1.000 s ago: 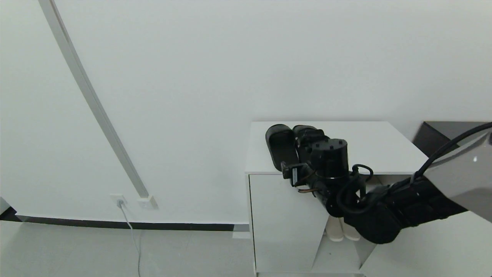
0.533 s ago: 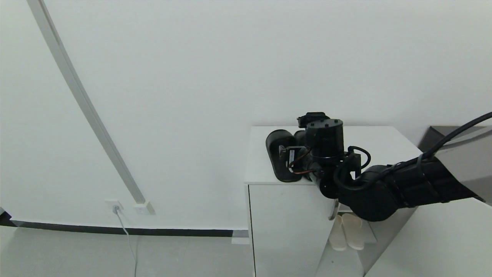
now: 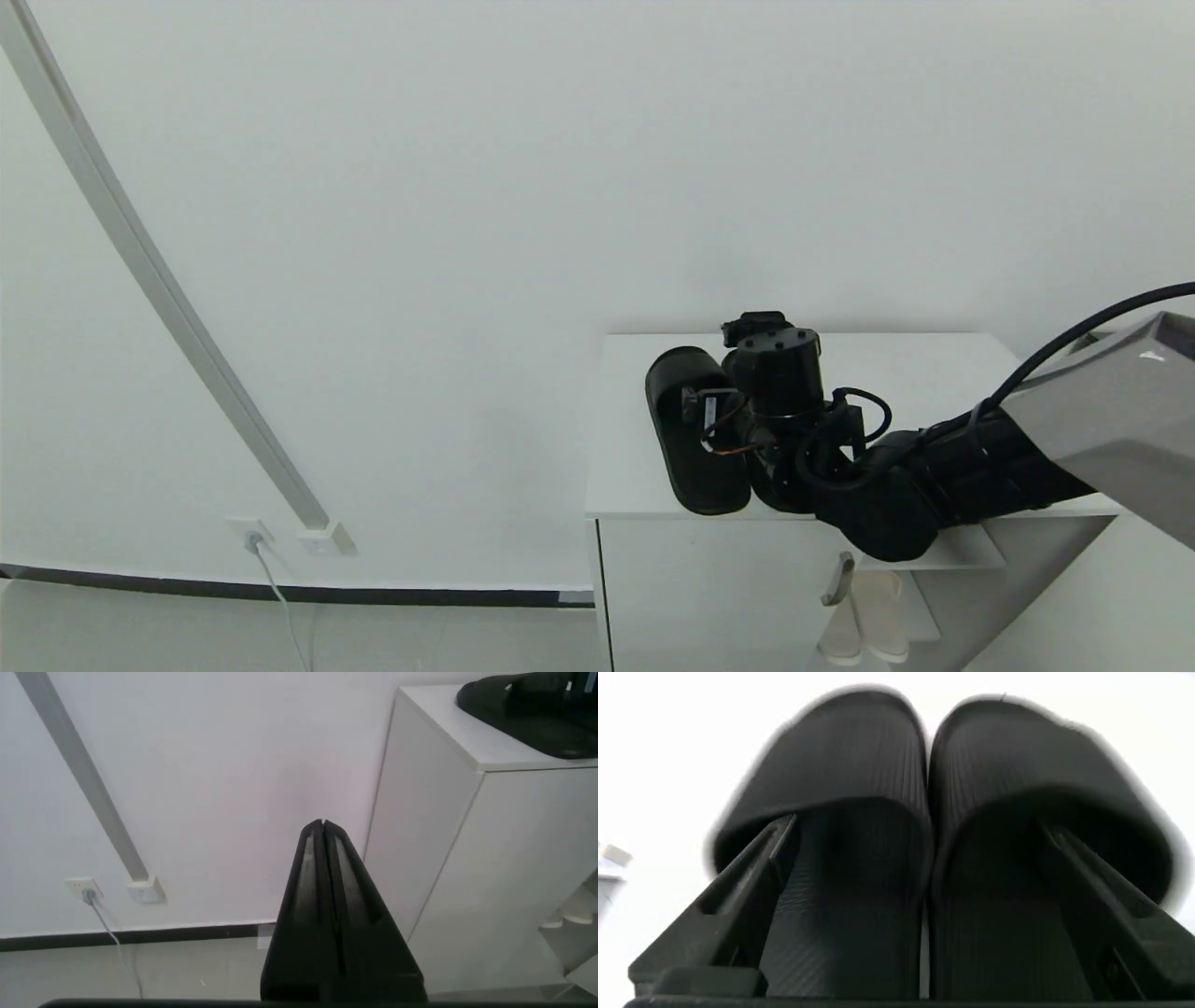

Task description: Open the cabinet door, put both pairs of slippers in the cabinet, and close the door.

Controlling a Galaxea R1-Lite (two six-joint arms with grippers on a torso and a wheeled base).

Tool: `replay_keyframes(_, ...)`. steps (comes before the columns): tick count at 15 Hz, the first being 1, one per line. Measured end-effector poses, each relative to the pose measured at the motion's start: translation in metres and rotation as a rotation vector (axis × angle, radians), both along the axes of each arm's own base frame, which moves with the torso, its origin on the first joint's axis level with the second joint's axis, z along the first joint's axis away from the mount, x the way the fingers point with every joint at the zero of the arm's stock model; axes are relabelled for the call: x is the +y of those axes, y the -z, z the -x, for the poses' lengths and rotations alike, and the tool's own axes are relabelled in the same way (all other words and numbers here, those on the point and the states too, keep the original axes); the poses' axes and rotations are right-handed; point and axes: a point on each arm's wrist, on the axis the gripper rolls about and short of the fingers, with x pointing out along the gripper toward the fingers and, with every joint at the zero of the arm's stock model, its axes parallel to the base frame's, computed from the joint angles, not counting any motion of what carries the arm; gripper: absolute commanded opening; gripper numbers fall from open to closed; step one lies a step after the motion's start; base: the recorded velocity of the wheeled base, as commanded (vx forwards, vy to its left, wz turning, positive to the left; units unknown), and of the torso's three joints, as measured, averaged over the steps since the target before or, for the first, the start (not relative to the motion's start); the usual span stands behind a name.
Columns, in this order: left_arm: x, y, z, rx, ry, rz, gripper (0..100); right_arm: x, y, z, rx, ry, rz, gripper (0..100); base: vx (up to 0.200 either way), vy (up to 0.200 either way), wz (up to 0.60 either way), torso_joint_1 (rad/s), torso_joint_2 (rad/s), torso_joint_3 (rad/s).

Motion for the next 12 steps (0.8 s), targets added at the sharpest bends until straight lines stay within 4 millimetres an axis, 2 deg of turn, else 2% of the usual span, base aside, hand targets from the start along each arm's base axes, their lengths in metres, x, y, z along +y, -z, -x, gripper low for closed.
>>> replay_keyframes(8, 0.000, 0.000, 0.000, -0.001, -0.001, 0.000, 0, -0.001, 0.017, -0.041, -0.025, 0.005, -0.009, 100, 0.000, 0.000, 0.00, 0.000, 0.00, 0.000)
replay_keyframes(12, 0.000, 0.000, 0.000, -0.002, 0.000, 0.000, 0, 0.000, 0.024, -0.050, -0.055, 0.009, 0.007, 100, 0.000, 0.000, 0.00, 0.000, 0.00, 0.000)
